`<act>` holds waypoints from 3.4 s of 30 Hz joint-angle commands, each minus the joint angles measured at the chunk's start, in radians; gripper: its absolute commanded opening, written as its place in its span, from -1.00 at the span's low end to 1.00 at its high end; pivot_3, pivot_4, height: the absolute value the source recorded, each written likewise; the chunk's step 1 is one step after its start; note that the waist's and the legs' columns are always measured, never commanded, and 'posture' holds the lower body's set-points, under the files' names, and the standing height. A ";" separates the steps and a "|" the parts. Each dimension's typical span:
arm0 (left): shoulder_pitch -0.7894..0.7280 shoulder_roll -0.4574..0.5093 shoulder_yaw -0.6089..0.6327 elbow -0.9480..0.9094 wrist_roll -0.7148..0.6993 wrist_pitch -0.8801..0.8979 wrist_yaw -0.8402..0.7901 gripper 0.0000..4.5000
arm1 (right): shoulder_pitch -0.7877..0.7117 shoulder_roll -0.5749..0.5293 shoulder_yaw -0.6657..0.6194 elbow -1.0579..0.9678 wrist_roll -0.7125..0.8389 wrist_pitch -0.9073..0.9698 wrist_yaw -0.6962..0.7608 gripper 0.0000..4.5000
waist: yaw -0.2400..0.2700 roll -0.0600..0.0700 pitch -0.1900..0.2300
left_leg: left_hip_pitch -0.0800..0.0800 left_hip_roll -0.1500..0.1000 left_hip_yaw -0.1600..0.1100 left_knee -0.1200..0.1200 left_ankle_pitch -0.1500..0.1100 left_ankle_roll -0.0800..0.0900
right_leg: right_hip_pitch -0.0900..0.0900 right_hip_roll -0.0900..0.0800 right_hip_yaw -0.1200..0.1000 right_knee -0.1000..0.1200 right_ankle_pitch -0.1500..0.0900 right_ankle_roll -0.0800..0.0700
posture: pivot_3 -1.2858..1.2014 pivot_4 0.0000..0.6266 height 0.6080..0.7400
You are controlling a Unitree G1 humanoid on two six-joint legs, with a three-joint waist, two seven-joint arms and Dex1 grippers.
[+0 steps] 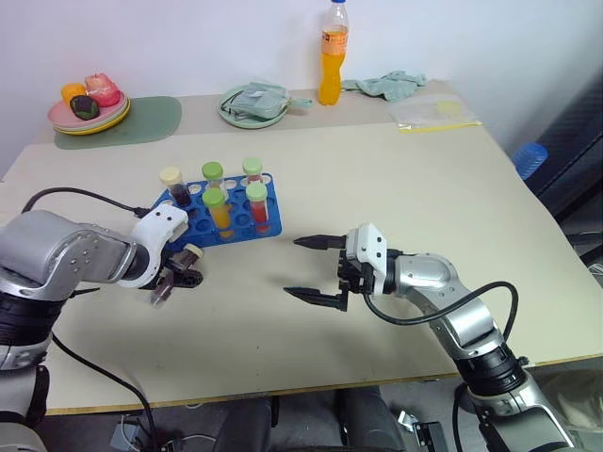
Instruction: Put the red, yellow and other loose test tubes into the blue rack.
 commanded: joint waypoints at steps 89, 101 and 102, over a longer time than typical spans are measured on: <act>0.901 -0.415 0.647 -0.194 0.298 -1.366 -0.139 0.87 | 0.013 -0.196 -0.317 0.150 0.059 -0.014 -0.033 0.97 | 0.030 0.001 -0.001 | 0.000 0.001 0.004 0.002 -0.001 0.002 | 0.004 -0.003 -0.002 -0.005 0.002 0.000 | 0.03 -0.52 1.00; 0.996 -0.404 0.660 -0.238 0.319 -1.307 -0.183 0.87 | 0.016 -0.269 -0.367 0.292 0.035 -0.090 -0.003 0.97 | 0.024 0.002 0.000 | 0.000 0.002 0.005 0.001 -0.002 0.003 | 0.004 -0.004 -0.001 -0.006 0.002 0.000 | 0.03 -0.52 1.00; 0.999 -0.411 0.658 -0.246 0.322 -1.303 -0.177 0.87 | 0.015 -0.267 -0.363 0.294 0.033 -0.092 -0.002 0.97 | 0.025 0.002 0.000 | 0.000 0.002 0.005 0.001 -0.002 0.003 | 0.004 -0.004 -0.001 -0.006 0.002 0.000 | 0.03 -0.52 1.00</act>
